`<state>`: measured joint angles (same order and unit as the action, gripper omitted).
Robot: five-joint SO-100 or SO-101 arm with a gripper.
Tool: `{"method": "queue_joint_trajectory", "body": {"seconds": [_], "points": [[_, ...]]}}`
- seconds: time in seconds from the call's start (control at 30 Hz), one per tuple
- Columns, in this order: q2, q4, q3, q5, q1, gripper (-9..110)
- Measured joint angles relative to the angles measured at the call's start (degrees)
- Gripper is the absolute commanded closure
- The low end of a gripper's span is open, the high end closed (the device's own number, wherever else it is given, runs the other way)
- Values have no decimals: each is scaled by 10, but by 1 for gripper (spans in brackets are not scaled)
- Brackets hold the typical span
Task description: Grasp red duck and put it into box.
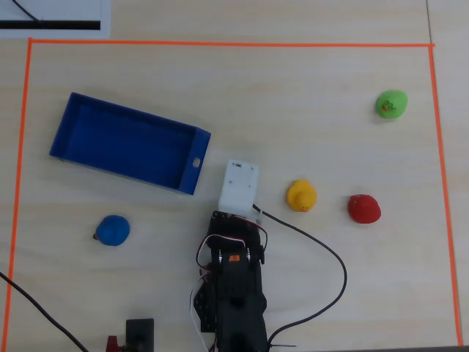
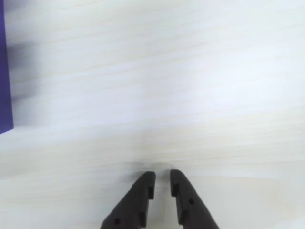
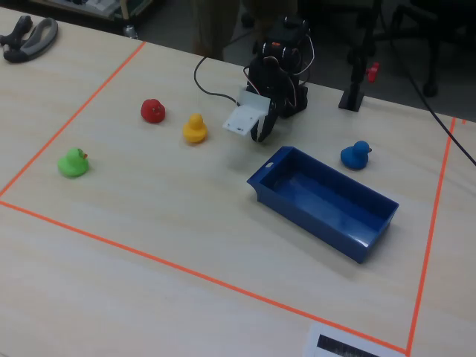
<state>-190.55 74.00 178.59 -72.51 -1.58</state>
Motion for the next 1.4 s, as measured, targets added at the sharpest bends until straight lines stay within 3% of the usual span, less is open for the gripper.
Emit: {"method": "queue_joint_trajectory", "body": {"seconds": [0.73, 0.97, 1.03, 1.4], "points": [[0, 0, 0, 0, 7, 101], [0, 0, 0, 0, 7, 93], [0, 0, 0, 0, 7, 101], [7, 1, 0, -53, -38, 99]]}}
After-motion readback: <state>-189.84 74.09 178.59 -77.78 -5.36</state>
